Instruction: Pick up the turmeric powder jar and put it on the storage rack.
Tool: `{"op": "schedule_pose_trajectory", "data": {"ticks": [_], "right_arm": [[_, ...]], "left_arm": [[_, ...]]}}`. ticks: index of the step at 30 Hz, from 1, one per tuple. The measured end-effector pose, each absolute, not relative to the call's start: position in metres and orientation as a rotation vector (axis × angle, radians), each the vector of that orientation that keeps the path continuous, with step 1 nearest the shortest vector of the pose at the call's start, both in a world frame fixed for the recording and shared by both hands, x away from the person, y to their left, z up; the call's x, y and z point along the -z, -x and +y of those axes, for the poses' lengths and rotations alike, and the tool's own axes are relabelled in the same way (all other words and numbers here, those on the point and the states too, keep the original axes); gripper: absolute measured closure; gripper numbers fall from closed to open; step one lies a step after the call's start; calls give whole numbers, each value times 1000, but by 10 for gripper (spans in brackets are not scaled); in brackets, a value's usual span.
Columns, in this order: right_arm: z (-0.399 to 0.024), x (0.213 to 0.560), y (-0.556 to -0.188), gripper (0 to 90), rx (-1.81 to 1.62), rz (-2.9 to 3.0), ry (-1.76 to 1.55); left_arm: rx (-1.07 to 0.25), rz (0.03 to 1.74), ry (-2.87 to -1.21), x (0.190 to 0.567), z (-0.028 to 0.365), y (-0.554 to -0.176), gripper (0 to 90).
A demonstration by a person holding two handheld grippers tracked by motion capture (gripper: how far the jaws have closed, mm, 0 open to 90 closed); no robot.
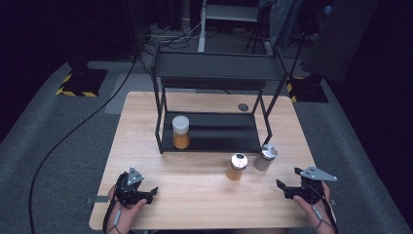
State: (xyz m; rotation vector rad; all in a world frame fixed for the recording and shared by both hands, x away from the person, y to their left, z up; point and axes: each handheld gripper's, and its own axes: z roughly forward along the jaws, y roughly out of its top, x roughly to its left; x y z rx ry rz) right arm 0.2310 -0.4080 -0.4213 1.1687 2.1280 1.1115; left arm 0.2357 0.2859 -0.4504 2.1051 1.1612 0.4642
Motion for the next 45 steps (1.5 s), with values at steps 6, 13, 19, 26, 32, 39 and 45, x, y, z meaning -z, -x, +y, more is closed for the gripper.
{"op": "schedule_pose_trajectory", "data": {"ticks": [6, 13, 19, 26, 32, 39, 45], "right_arm": [[-406, 415, -228, 70, -1142, 2114, -1148], [-401, 411, -230, 69, -1184, 2109, -1139], [-395, 406, -231, 69, -1205, 2106, -1112], [-388, 401, -232, 69, -1223, 2110, -1093], [-382, 395, -236, 69, -1234, 2122, -1074], [-374, 388, -241, 69, -1251, 2133, -1053], [-365, 385, -246, 70, -1254, 2150, -1036]], "left_arm": [[-465, 1162, -2105, 450, 286, -236, 83], [-465, 1163, -2105, 450, 286, -236, 82], [-465, 1162, -2105, 450, 286, -236, 82], [-465, 1162, -2105, 450, 286, -236, 82], [-465, 1162, -2106, 450, 286, -236, 81], [-465, 1163, -2105, 450, 286, -236, 80], [-465, 1163, -2105, 451, 286, -236, 79]]}}
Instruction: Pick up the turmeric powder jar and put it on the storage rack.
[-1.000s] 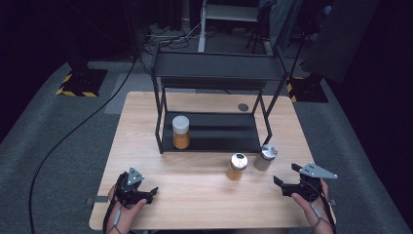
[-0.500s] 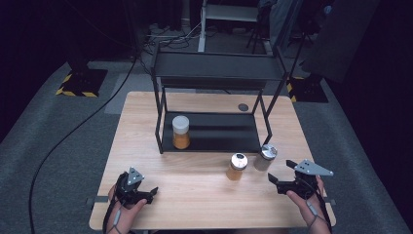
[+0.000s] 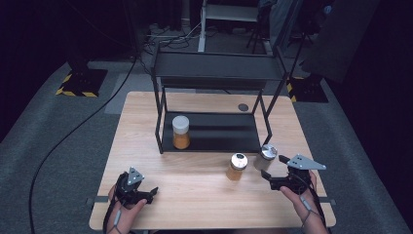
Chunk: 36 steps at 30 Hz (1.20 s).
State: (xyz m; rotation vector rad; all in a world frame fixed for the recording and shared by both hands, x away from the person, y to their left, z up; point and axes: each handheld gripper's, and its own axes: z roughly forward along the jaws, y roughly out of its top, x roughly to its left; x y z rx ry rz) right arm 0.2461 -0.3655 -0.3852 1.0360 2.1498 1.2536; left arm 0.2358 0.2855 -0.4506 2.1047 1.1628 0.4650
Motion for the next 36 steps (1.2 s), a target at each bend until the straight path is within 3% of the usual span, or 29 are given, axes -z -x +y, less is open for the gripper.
{"op": "schedule_pose_trajectory", "data": {"ticks": [36], "right_arm": [[-312, 377, -282, 70, -1292, 2260, -917]], "left_arm": [[-466, 1162, -2106, 451, 286, -236, 78]]}}
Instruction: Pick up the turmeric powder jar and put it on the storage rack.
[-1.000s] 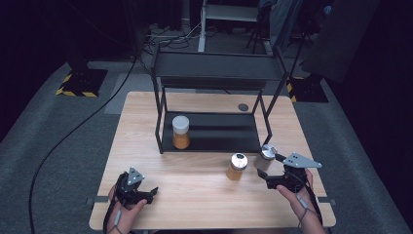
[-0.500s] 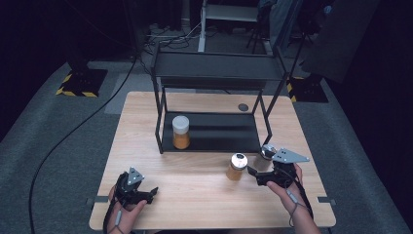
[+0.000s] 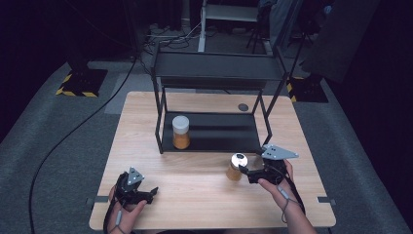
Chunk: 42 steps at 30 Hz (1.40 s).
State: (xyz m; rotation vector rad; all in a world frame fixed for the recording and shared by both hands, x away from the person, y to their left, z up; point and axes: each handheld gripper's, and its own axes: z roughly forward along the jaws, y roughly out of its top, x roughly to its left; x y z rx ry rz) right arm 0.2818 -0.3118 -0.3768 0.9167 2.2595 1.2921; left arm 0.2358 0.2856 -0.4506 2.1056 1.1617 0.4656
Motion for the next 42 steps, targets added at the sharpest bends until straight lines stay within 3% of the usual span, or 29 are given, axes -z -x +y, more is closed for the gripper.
{"op": "schedule_pose_trajectory", "data": {"ticks": [25, 42], "right_arm": [[-288, 385, -305, 81, -1269, 2333, -911], [-277, 400, -315, 139, -1174, 2399, -964]], "left_arm": [[-465, 1163, -2105, 451, 286, -236, 77], [-465, 1173, -2106, 450, 284, -237, 61]]}}
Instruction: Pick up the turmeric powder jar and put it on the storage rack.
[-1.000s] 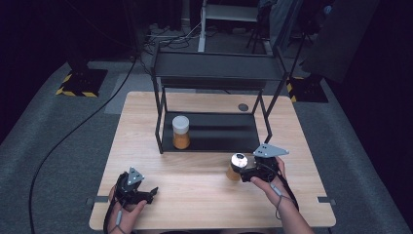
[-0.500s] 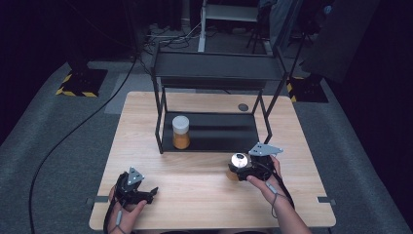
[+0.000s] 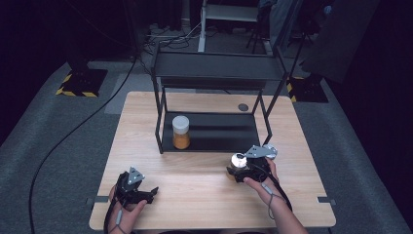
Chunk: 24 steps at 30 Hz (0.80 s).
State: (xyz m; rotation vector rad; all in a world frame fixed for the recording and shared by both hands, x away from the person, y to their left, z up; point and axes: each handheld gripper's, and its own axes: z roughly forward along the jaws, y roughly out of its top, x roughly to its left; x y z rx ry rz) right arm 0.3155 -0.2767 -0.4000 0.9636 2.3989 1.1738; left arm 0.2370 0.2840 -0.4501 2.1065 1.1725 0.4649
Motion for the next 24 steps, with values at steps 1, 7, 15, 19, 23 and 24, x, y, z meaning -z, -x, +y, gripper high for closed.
{"op": "schedule_pose_trajectory", "data": {"ticks": [1, 7, 15, 19, 23, 24], "right_arm": [[-276, 400, -316, 147, -1168, 2402, -963], [-274, 403, -319, 186, -1136, 2421, -975], [-269, 406, -323, 235, -1098, 2443, -989], [-266, 407, -324, 271, -1077, 2456, -985], [-264, 408, -323, 311, -1061, 2454, -971], [-263, 407, -322, 312, -1057, 2454, -968]], "left_arm": [[-466, 1171, -2106, 450, 284, -237, 62], [-465, 1173, -2106, 450, 284, -237, 62], [-465, 1173, -2107, 450, 284, -237, 62], [-466, 1172, -2106, 450, 284, -237, 62], [-463, 1172, -2107, 450, 284, -237, 62], [-463, 1172, -2107, 450, 284, -237, 62]]}}
